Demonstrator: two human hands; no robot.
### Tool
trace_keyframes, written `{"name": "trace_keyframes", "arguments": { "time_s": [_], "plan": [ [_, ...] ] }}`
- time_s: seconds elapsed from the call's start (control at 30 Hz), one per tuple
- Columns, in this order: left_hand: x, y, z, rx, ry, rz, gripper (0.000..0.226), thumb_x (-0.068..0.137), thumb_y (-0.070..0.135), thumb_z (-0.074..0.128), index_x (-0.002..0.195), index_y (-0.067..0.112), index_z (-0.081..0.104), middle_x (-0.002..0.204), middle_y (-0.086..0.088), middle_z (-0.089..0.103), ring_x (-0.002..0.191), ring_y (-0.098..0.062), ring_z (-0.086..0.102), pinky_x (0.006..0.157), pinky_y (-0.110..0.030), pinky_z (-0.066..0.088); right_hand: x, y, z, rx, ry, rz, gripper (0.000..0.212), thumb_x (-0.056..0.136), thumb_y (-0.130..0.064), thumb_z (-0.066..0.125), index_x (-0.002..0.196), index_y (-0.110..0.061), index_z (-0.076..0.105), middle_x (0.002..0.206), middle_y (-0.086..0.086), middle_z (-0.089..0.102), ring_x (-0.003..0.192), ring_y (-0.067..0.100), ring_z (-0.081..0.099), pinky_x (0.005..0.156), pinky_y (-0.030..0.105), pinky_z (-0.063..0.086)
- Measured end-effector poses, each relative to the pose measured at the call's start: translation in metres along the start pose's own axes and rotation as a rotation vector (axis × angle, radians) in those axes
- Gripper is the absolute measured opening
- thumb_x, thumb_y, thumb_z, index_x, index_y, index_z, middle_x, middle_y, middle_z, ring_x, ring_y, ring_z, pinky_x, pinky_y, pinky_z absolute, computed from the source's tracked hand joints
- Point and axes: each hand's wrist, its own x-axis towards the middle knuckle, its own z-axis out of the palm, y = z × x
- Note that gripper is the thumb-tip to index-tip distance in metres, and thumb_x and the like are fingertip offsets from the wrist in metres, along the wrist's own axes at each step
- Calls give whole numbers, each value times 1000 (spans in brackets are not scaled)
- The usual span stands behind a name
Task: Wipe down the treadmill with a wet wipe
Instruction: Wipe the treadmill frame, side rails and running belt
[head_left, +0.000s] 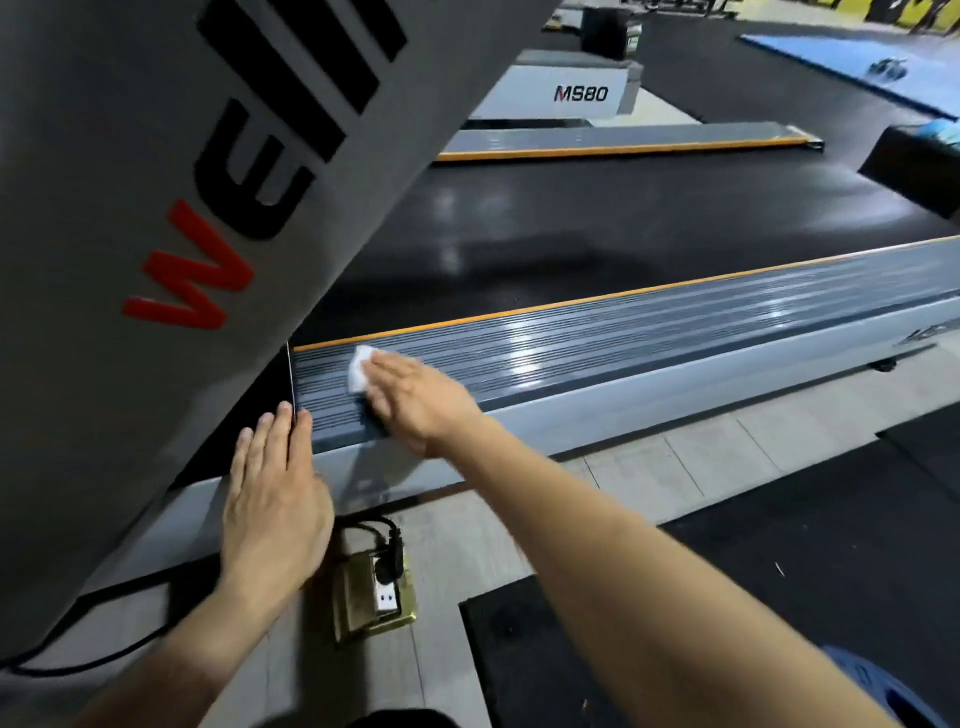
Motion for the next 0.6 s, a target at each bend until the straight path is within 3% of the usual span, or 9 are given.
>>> {"name": "trace_keyframes", "arguments": {
  "time_s": [0.1, 0.23, 0.3, 0.37, 0.43, 0.53, 0.6],
  "plan": [
    [5, 13, 2, 5, -9, 73, 63, 98, 32, 24, 153, 3, 40, 162, -15, 35, 151, -32, 29, 127, -39, 5, -4, 98, -31, -87, 147, 166, 40, 100, -33, 21, 115, -20, 55, 121, 5, 58, 118, 27, 55, 103, 44, 42],
    [18, 46, 11, -1, -28, 142, 64, 104, 44, 20, 158, 13, 33, 165, -7, 29, 154, -24, 24, 127, -33, -4, -54, 223, -81, -340, 248, 440, 65, 88, -21, 7, 120, 8, 56, 120, 31, 55, 116, 46, 50, 102, 50, 41],
    [25, 63, 16, -31, -19, 145, 65, 104, 48, 17, 160, 16, 29, 167, -3, 23, 155, -20, 17, 126, -29, -8, -52, 217, -87, -393, 225, 487, 57, 88, -18, 16, 117, 10, 57, 116, 34, 57, 110, 47, 54, 96, 51, 46],
    [30, 81, 22, -62, -17, 144, 66, 104, 48, 15, 160, 16, 29, 167, -2, 22, 156, -19, 16, 126, -30, -7, -25, 162, -73, -277, 244, 367, 34, 88, -15, 33, 97, -4, 64, 99, 21, 63, 93, 38, 61, 83, 45, 53],
    [36, 98, 25, -77, -19, 132, 65, 104, 45, 19, 155, 10, 39, 164, -8, 32, 154, -22, 22, 126, -30, -3, 1, 94, -50, -127, 135, 93, 29, 92, -23, 36, 92, -13, 64, 97, 13, 65, 93, 32, 62, 85, 44, 52],
    [40, 117, 29, -44, -13, 130, 60, 102, 38, 28, 139, -2, 55, 149, -22, 51, 145, -29, 31, 124, -30, -1, 14, 61, -30, -61, -82, -137, 42, 105, -25, 33, 134, -4, 56, 140, 17, 54, 136, 29, 43, 115, 38, 28],
    [42, 123, 33, -53, -14, 132, 61, 103, 40, 26, 148, 4, 47, 156, -16, 43, 149, -29, 30, 126, -33, -1, -1, 103, -49, 7, -8, -127, 39, 104, -19, 34, 131, -4, 58, 137, 16, 55, 133, 29, 46, 114, 38, 30]
  ]
}}
